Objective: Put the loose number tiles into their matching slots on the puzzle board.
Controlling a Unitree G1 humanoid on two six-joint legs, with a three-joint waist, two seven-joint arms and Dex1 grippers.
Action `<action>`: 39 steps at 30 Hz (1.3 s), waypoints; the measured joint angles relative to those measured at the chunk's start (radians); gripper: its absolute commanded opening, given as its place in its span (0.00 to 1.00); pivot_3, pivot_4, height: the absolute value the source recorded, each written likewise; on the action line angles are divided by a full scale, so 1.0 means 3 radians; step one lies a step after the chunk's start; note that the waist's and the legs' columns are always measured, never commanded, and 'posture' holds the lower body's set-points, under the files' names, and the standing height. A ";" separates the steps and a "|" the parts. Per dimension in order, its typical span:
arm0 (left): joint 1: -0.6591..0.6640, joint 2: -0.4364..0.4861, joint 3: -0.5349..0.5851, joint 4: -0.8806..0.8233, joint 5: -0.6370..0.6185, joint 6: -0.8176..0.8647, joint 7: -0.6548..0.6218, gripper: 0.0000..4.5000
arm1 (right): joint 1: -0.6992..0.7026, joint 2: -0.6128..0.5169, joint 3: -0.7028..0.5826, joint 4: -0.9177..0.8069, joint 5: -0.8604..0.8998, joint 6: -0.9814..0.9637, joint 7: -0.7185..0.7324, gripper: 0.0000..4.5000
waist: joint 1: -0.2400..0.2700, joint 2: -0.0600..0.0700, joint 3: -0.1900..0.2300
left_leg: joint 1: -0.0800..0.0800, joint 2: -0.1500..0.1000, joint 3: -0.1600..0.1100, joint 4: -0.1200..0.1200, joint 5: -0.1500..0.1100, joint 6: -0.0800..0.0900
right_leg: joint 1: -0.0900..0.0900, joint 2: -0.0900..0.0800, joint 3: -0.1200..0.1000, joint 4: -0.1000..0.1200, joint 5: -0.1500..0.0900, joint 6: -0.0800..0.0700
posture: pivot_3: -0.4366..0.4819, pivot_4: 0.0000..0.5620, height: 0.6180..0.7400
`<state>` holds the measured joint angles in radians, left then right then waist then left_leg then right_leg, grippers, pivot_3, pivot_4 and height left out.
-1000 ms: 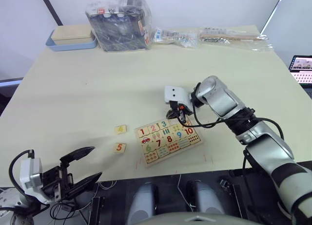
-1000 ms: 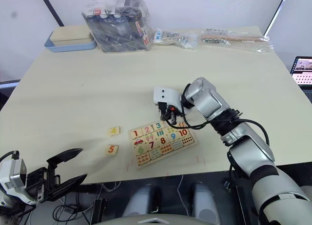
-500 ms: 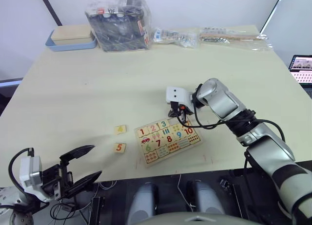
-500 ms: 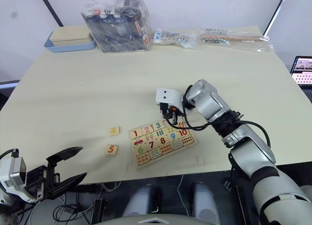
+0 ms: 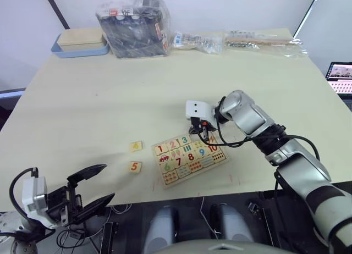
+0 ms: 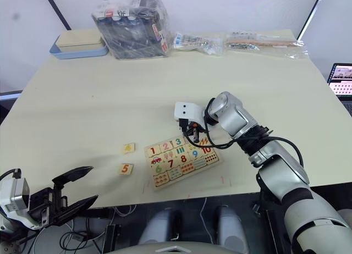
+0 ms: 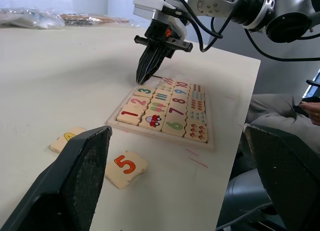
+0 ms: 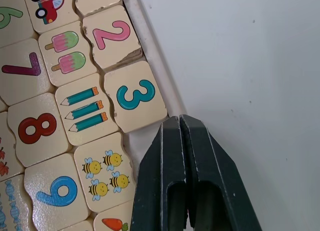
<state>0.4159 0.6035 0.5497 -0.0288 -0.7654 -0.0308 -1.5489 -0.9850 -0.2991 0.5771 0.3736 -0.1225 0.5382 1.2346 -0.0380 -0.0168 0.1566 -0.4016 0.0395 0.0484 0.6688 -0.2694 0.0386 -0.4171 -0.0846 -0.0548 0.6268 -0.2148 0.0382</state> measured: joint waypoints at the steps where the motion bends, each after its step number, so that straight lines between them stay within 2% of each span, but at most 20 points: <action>1: 0.0001 0.0000 0.0000 0.0000 0.0000 -0.0002 0.0000 1.00 | 0.0000 0.0009 0.0000 0.0001 -0.0004 -0.0002 0.0000 0.01 | 0.0000 0.0000 0.0000 | 0.0000 0.0000 0.0000 0.0000 0.0000 0.0000 | 0.0000 0.0000 0.0000 0.0000 0.0000 0.0000 | 0.48 0.27 1.00; 39: 0.0030 -0.0001 0.0000 0.0000 -0.0001 -0.0007 0.0014 1.00 | 0.0043 0.0009 0.0047 -0.0074 -0.0062 0.0006 0.0046 0.01 | 0.0000 0.0007 0.0004 | 0.0000 0.0000 0.0000 0.0000 0.0000 0.0000 | 0.0000 0.0000 0.0000 0.0000 0.0000 0.0000 | 0.48 0.27 1.00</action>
<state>0.4250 0.6032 0.5497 -0.0288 -0.7657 -0.0329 -1.5448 -0.9721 -0.2965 0.5911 0.3513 -0.1410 0.5399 1.2485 -0.0381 -0.0149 0.1578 -0.4016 0.0395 0.0484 0.6689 -0.2694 0.0386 -0.4171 -0.0847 -0.0548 0.6268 -0.2148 0.0382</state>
